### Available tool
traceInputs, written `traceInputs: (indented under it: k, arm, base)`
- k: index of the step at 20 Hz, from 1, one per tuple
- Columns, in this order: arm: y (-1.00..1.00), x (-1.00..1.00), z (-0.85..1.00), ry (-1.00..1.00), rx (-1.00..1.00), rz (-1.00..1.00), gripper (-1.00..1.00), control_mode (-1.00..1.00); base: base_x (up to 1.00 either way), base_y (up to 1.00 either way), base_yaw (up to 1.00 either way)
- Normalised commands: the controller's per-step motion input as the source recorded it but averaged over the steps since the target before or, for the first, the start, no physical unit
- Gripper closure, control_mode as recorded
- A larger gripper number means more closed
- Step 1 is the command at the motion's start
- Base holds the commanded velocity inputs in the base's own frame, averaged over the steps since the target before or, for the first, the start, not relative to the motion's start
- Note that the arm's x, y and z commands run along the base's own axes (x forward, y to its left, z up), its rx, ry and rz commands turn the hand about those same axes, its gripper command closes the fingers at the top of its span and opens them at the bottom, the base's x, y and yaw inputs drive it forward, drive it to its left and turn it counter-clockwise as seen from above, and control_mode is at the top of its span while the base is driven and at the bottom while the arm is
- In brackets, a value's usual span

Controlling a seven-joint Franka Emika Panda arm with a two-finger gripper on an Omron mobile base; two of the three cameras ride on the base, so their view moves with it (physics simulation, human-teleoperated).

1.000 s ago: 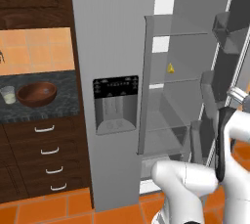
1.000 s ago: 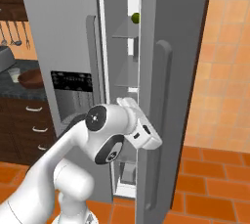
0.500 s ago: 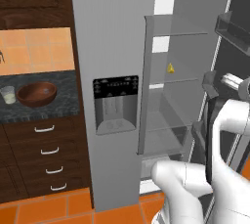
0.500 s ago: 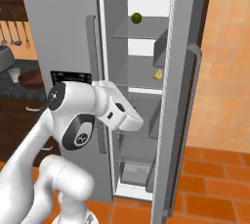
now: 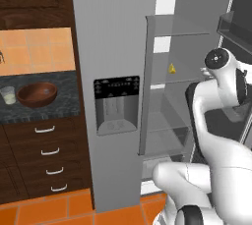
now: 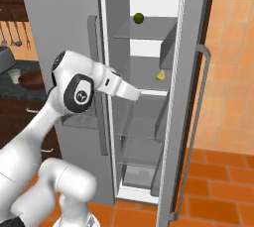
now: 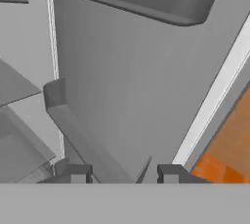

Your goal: Grab a lemon wedge from the fridge and one ice cube from the ice bowl, and put them in the glass of lemonade.

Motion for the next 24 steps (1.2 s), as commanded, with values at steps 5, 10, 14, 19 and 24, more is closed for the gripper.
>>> traceInputs:
  k: [5,10,14,19,24]
  arm:
    - [-0.8,0.89,-0.13,0.34,-0.11,-0.07,-1.0,-1.0]
    - [-0.91,0.4,-0.35,0.17,-0.03,-0.1,-1.0,-1.0]
    - [-0.82,0.23,-0.28,0.03,0.0,-0.09,-1.0,-1.0]
    - [-0.51,0.17,-0.2,0.0,0.0,-0.08,-1.0,-1.0]
    - [0.73,-0.11,0.07,-0.06,0.0,0.0,-1.0,-1.0]
  base:
    - [0.0,0.0,0.0]
    - [0.0,0.0,0.0]
    - [0.0,0.0,0.0]
    - [0.0,0.0,0.0]
    - [0.0,0.0,0.0]
